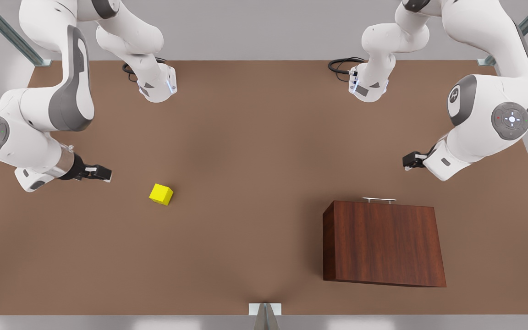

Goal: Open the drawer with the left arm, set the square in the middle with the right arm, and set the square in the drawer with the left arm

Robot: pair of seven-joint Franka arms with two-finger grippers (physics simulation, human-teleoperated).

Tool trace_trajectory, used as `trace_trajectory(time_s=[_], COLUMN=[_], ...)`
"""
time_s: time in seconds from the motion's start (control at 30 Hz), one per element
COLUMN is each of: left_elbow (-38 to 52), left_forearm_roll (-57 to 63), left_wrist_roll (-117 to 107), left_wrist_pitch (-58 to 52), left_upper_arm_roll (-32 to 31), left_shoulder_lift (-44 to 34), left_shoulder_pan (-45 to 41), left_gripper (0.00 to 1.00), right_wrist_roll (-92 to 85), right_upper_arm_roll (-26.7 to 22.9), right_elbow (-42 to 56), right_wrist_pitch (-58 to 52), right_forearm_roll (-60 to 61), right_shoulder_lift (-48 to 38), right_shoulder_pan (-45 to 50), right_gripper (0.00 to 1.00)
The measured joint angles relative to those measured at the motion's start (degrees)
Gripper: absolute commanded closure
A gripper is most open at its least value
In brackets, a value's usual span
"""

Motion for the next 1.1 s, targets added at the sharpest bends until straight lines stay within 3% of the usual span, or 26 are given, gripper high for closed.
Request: trace_trajectory(time_s=[0.07,0.1,0.17,0.3,0.47,0.57,0.7,1.1], left_elbow=[-6.5,-12.2,-25.6,-44.1,-46.3,-51.4,-51.8,-49.8], left_forearm_roll=[0.0,-0.1,-1.8,-4.2,-5.0,-5.1,-5.2,-4.7], left_wrist_roll=[-1.2,-13.3,-41.8,-60.0,-66.5,-66.6,-67.1,-71.3], left_wrist_pitch=[0.1,3.7,19.6,43.3,51.6,61.6,64.2,65.9], left_upper_arm_roll=[0.1,0.1,0.1,1.3,2.8,2.9,2.8,2.8], left_shoulder_lift=[-0.7,-1.7,-5.3,-9.0,-8.8,-8.6,-7.4,-5.0], left_shoulder_pan=[-0.8,-0.7,-0.9,-0.5,-0.7,-0.4,-0.9,-0.8], left_gripper=[0.0,0.0,0.0,0.0,0.0,0.0,0.0,0.0], right_wrist_roll=[0.0,-0.1,0.1,0.2,12.7,21.5,31.6,24.7], right_upper_arm_roll=[0.0,0.0,0.0,0.1,0.8,0.8,0.9,0.2], right_elbow=[0.0,0.0,-0.1,-0.8,-13.2,-15.9,-23.0,-27.7], right_wrist_pitch=[0.0,0.0,0.0,7.5,24.0,28.1,36.0,35.9], right_forearm_roll=[0.0,-0.1,-0.3,0.0,1.5,1.4,1.5,-0.2], right_shoulder_lift=[0.0,0.3,1.8,6.7,7.8,8.5,9.0,9.4], right_shoulder_pan=[0.0,0.0,-0.3,-0.8,4.1,8.3,12.8,9.6], right_gripper=[0.0,0.0,0.0,0.0,0.0,0.0,0.0,0.0])
